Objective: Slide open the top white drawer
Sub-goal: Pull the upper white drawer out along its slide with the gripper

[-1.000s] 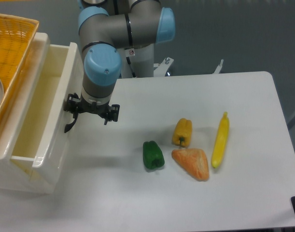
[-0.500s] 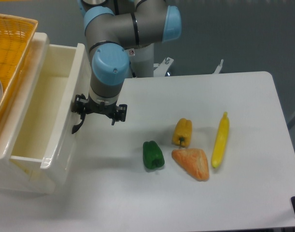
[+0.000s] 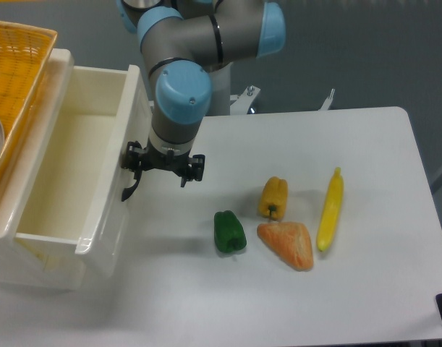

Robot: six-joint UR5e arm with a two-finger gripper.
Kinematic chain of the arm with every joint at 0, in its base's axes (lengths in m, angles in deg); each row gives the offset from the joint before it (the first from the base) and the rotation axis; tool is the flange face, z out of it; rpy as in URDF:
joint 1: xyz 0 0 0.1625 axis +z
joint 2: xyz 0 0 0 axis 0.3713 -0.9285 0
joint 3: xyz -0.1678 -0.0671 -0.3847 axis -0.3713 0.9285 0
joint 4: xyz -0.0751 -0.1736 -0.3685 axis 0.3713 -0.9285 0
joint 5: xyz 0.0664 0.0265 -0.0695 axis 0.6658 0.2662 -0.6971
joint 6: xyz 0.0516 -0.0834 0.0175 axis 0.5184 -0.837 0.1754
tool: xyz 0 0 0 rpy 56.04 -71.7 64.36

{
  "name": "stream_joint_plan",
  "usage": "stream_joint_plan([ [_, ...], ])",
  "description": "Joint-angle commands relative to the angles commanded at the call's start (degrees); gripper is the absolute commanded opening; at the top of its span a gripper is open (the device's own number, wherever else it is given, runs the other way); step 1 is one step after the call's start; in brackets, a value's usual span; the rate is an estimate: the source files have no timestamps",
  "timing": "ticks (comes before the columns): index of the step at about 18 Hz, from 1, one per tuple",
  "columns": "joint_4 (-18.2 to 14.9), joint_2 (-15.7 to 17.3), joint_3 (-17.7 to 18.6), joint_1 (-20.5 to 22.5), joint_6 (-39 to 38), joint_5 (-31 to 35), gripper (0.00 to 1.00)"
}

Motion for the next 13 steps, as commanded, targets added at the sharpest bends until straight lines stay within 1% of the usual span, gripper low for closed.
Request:
stream_joint_plan([
  [8,-0.70,-0.09,-0.17,2.64,1.76,-0.09,1.00],
  [13,-0.79,0.00,-0.26,3.52,4.13,-0.09,1.00],
])
